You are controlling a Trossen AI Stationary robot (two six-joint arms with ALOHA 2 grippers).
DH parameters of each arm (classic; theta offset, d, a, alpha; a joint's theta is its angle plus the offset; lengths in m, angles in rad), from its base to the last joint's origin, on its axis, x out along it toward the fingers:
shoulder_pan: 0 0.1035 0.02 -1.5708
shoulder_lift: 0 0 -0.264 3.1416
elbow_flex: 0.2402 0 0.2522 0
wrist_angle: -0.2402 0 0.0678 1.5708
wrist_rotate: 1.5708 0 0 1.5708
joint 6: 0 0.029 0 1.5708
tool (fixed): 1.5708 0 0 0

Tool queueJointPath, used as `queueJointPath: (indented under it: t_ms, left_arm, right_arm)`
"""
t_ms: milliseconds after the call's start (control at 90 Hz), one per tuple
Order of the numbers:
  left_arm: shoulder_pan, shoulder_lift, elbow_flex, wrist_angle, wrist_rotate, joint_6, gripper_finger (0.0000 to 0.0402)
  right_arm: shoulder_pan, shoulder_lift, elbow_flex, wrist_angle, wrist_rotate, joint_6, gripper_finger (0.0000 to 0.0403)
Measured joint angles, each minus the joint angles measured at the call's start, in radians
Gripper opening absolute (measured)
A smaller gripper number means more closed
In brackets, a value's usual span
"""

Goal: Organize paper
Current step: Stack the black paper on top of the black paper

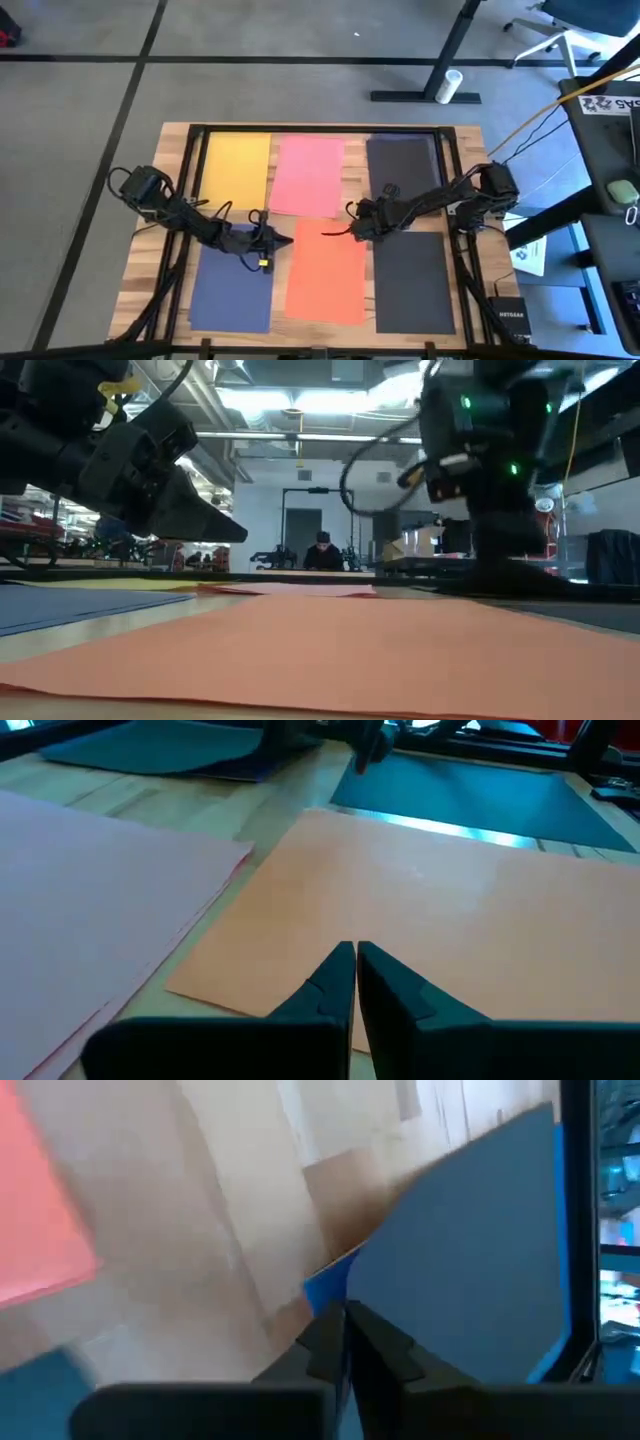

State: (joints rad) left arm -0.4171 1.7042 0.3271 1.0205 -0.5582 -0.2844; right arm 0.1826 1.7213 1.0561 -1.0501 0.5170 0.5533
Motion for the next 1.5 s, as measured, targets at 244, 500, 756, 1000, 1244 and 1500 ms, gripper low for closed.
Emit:
queueJointPath:
  t_ms: [244, 500, 756, 1000, 1244, 1500]
  left_arm:
    - [-0.001, 0.000, 0.000, 0.001, 0.000, -0.001, 0.0000]
    - [-0.001, 0.000, 0.000, 0.007, 0.000, -0.004, 0.0000]
    - [-0.001, 0.000, 0.000, 0.009, 0.000, -0.002, 0.0000]
    - [-0.001, 0.000, 0.000, 0.008, 0.000, -0.003, 0.0000]
    - [-0.002, 0.000, 0.000, 0.007, 0.000, -0.002, 0.0000]
    - [-0.002, 0.000, 0.000, 0.007, 0.000, -0.001, 0.0000]
  right_arm:
    - [-0.002, -0.087, 0.173, -0.192, -0.369, 0.054, 0.0000]
    - [-0.015, -0.124, 0.278, -0.287, -0.799, 0.161, 0.0000]
    - [-0.015, -0.123, 0.283, -0.298, -1.065, 0.220, 0.0000]
    - [-0.013, -0.123, 0.273, -0.270, -1.165, 0.308, 0.0000]
    - [-0.009, -0.123, 0.220, -0.204, -1.226, 0.364, 0.0001]
    - [0.030, -0.123, 0.210, -0.113, -1.204, 0.391, 0.0074]
